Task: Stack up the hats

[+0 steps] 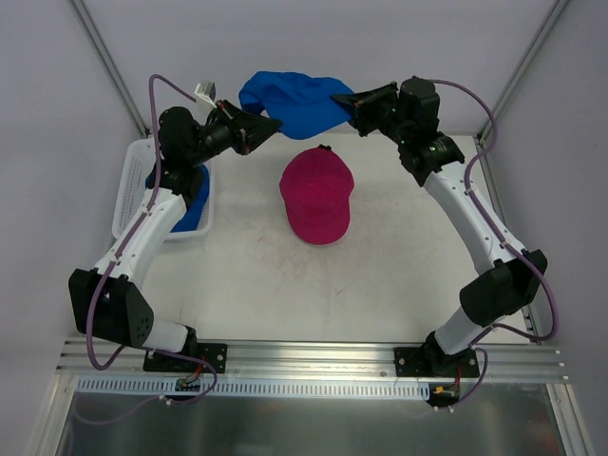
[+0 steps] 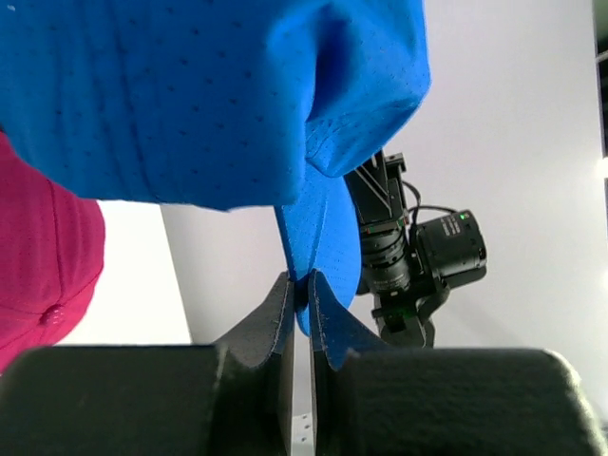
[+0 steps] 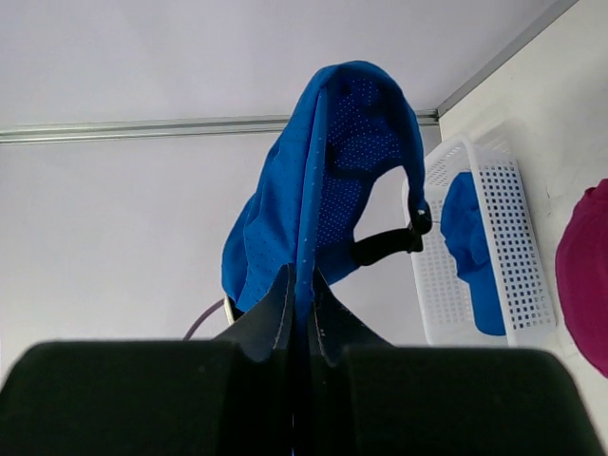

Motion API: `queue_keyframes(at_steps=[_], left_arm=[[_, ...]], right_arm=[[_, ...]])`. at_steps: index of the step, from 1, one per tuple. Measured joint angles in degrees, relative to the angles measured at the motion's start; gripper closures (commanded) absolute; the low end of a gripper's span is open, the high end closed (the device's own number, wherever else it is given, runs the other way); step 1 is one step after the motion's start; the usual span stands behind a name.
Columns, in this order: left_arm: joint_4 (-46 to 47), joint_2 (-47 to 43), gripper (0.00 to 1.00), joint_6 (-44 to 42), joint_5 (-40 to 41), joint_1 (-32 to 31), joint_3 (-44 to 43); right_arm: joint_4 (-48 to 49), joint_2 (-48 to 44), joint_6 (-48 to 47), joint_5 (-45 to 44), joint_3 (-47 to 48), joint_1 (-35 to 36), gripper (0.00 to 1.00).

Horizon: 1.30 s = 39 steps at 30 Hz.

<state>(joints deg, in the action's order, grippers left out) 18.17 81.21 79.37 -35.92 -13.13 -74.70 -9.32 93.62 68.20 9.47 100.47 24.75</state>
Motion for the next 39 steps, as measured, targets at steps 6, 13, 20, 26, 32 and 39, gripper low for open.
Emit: queue_keyframes(at_steps=[6,13,20,26,32,39], left_arm=[[-1.3,0.3,1.0,-4.2,-4.2,0.1,-0.3],[0.5,5.9,1.0,-5.3,-13.8,0.2,-0.3],[0.0,13.7,1.0,-8.2,-21.6,0.1,-1.2],[-5.0,15.2,1.0,-13.0,-23.5,0.4,-3.0],[-10.6,15.2,1.0,-19.0,-25.3,0.4,-3.7],[-16.9,15.8,0.66,-25.1,-27.1,0.4,-3.7]], right_arm=[[6.9,-2.3,-3.7,3.4,-6.5,-1.2,1.0],[12.1,-5.4,-15.0,5.1,-9.7,-1.7,1.0],[12.7,-10.3,-20.7,3.8,-19.5,-1.7,1.0],[15.1,-11.2,-17.6,3.0,-24.4,-2.2,1.0],[16.9,-13.1,-16.0,3.5,-28.8,-2.1,1.0],[19.2,-15.4,-14.3,3.7,-35.1,-1.6,1.0]])
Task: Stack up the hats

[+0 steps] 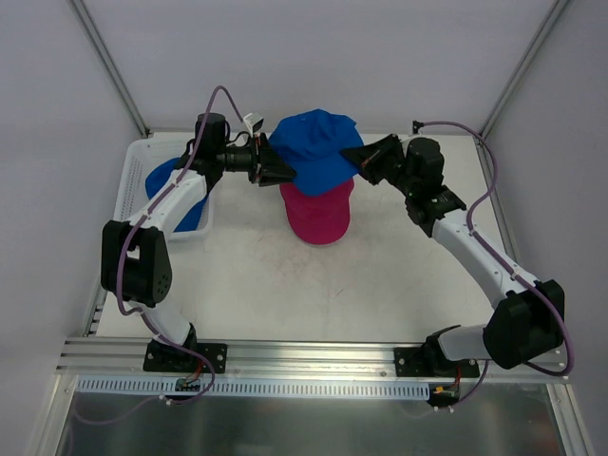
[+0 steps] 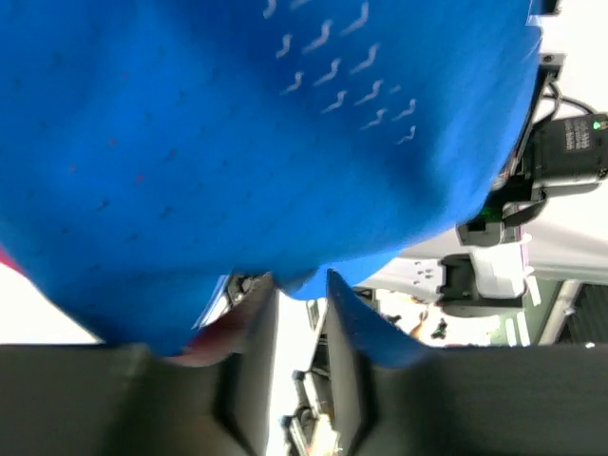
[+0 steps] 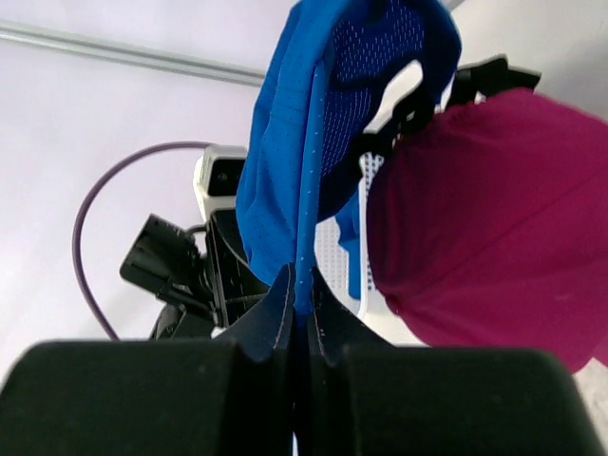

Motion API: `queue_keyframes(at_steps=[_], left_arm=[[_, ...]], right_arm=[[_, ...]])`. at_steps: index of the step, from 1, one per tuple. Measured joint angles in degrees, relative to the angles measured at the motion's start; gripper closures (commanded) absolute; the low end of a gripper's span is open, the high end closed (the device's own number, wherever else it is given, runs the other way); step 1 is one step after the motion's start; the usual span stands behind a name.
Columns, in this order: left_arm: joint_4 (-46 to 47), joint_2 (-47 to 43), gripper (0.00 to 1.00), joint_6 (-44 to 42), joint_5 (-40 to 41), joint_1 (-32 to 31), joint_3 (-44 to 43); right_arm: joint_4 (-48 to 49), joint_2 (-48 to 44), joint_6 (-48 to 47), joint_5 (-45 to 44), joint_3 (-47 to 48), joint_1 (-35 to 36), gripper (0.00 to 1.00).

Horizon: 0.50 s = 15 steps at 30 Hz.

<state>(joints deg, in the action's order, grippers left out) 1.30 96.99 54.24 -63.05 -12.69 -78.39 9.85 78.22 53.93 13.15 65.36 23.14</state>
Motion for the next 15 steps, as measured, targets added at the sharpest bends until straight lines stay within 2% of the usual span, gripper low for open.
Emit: queue_keyframes(at_steps=[1,2,6,13,15], left_arm=[[-0.6,0.1,0.57,-0.7,0.1,0.0,0.0],[-1.2,0.1,0.39,-1.4,0.2,0.1,0.1],[-1.7,-0.2,0.2,-3.7,0.4,0.3,0.6],[-3.3,-4.6,0.18,-7.5,0.9,2.0,4.8],[-2.6,-5.8,0.19,-7.9,1.2,2.3,4.8]], right_arm=[[0.3,-0.3,0.0,0.5,-0.7,0.2,1.0],[0.5,-0.7,0.0,1.0,-1.4,0.5,1.0],[1.0,-1.7,0.0,2.5,-3.7,1.4,1.0],[0.6,-2.0,1.4,5.0,-7.6,1.7,0.99],[-0.3,-2.1,1.6,5.5,-9.5,2.1,0.91]])
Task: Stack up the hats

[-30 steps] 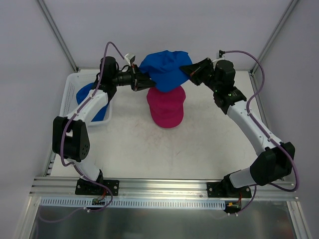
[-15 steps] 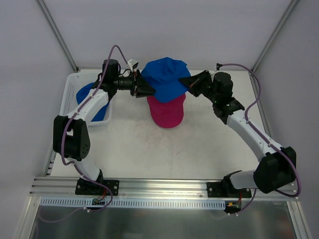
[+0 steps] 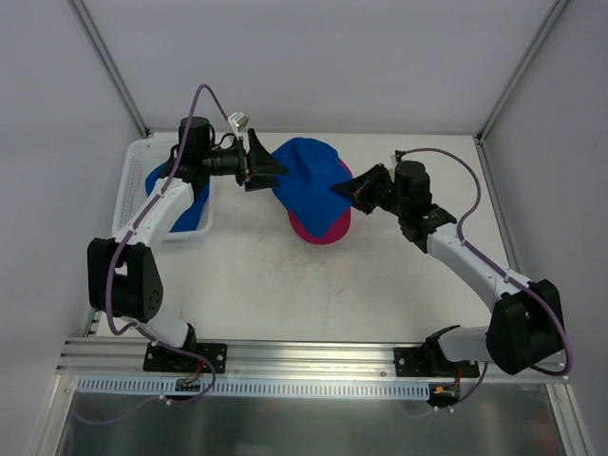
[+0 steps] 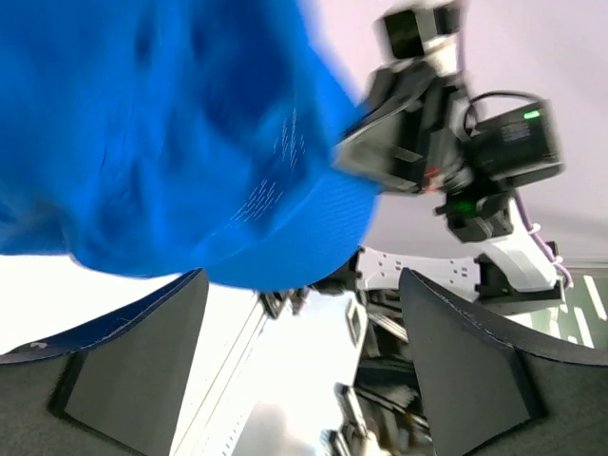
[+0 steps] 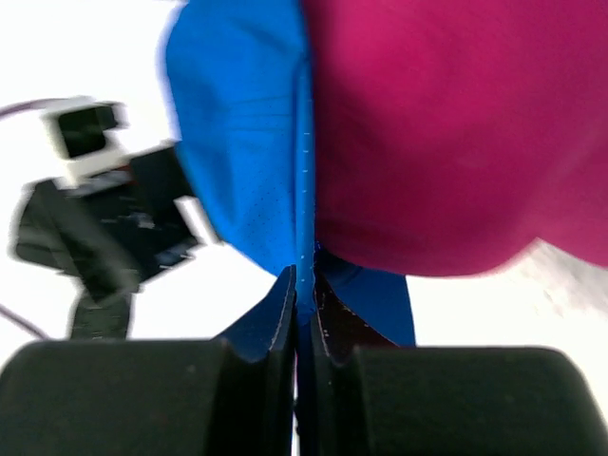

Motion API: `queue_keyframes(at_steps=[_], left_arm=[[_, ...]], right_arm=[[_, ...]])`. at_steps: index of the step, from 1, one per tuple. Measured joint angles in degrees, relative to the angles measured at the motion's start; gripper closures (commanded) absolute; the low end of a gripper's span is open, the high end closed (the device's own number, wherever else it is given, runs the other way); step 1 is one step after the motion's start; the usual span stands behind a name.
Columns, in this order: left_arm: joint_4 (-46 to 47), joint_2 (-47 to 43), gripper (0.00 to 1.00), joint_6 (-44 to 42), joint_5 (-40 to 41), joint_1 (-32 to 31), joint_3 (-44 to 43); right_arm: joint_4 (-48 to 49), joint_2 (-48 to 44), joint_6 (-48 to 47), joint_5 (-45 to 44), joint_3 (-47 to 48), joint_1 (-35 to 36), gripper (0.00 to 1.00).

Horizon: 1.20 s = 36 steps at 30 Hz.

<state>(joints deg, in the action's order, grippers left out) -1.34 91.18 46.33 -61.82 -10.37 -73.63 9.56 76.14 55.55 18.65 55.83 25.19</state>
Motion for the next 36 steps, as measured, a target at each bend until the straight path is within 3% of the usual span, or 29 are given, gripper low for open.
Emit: queue_keyframes(at_steps=[13,16,21,28,36], left_arm=[[0.6,0.0,0.28,-2.3,4.1,0.3,-3.3],[-2.4,-0.1,0.35,-7.1,8.3,0.3,-4.1],[-9.2,-1.8,0.45,-20.2,18.1,-0.5,-5.5],[-13.1,-4.6,0.34,-38.8,24.5,-4.9,-6.7],[-14.4,-2.9,0.31,-49.1,24.9,-6.6,-11.3]], right_arm=[[0.1,-4.2,0.6,0.6,-7.0,0.3,0.89],[0.5,-4.2,0.7,0.8,-7.0,0.3,0.95],[1.0,-4.2,0.8,1.3,-7.0,0.1,0.96],[1.0,-4.2,0.8,1.6,-7.0,-0.2,0.96],[1.1,-4.1,0.8,1.8,-7.0,-0.3,0.94]])
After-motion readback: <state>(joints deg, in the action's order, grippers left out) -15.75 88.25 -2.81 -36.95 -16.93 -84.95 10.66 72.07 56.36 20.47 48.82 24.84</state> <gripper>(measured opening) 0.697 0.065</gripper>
